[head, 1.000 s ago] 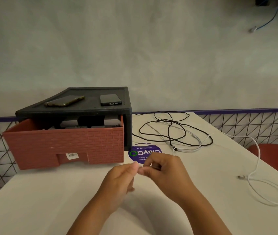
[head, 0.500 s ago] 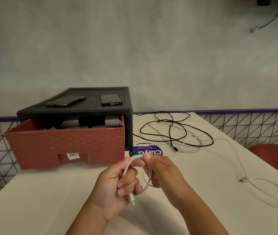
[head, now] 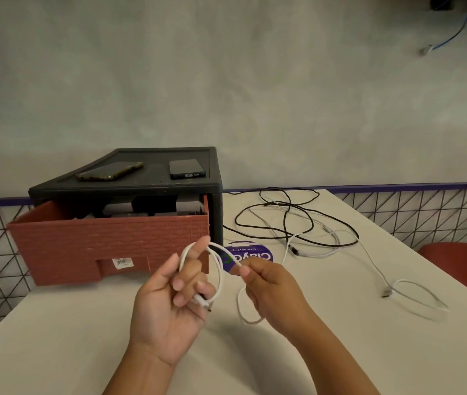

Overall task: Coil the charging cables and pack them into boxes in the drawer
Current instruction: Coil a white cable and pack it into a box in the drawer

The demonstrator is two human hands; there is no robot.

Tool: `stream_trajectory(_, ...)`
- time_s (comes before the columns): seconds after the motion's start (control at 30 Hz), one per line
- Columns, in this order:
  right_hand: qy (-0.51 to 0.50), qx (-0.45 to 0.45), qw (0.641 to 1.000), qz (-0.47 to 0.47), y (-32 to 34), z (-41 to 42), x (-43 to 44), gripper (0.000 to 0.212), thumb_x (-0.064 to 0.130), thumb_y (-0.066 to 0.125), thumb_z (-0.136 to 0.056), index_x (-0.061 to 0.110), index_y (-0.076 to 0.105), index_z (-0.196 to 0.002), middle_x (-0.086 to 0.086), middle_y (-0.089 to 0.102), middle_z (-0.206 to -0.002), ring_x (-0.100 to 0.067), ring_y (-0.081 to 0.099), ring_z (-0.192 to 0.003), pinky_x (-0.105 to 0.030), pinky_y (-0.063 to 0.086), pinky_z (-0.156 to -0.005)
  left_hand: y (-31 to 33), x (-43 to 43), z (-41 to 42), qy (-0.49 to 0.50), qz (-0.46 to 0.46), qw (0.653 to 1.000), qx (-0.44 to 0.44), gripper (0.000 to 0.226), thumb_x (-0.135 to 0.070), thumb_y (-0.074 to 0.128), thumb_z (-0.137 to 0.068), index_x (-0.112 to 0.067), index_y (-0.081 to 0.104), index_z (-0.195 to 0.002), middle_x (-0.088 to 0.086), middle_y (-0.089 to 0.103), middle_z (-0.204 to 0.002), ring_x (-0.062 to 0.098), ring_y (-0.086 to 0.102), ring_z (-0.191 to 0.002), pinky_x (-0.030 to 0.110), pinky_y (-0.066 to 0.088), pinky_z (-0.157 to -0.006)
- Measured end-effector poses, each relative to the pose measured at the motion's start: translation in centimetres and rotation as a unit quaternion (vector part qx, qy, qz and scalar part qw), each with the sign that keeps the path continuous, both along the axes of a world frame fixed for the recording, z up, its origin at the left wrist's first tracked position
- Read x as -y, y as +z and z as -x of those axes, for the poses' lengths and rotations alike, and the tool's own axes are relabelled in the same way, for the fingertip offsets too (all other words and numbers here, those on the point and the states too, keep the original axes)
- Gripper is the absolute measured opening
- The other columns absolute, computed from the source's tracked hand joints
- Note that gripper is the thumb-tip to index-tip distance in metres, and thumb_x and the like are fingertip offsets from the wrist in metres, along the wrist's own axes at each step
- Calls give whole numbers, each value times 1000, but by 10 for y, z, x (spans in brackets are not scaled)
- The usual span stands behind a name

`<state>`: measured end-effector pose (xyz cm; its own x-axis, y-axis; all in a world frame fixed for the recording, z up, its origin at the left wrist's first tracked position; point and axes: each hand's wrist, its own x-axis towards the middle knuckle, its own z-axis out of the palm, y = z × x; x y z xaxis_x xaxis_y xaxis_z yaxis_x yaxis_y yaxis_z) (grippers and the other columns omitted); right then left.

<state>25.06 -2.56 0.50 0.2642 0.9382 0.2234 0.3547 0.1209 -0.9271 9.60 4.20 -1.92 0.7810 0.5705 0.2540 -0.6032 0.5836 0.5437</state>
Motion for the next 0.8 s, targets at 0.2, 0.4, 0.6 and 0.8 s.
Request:
stream_trajectory(0.2,43,196,976,83,-3,7,3,25,20,40,-98,15,58,-114,8,47,-62,-6,41,-51,-23,39,-60,8,-8,4,129,-25,991,4,46,-21,17,-101,3,13,-140,9,58,-89,17,56,-77,27,34,-101)
stream_trajectory(0.4,140,301,925,187,4,22,11,35,22,35,-98,10,47,-129,-17,59,-113,-24,51,-88,-30,42,-82,17,-6,-4,222,22,975,-3,77,-14,87,-40,5,64,-111,-3,41,-56,6,39,-41,28,56,-64)
stream_trajectory(0.6,206,393,856,265,6,33,18,41,27,39,-97,12,42,-135,-12,45,-139,-29,43,-125,-36,36,-101,20,1,-13,308,-37,946,-95,40,-8,42,-90,-4,46,-129,0,46,-54,8,45,-46,34,52,-84)
stream_trajectory(0.8,227,325,906,150,19,32,26,25,22,51,-93,15,65,-112,7,66,-102,-10,56,-95,-17,37,-80,17,6,-17,386,-294,813,-321,38,-16,49,-86,-45,70,-74,25,59,-113,7,50,-57,24,42,-68)
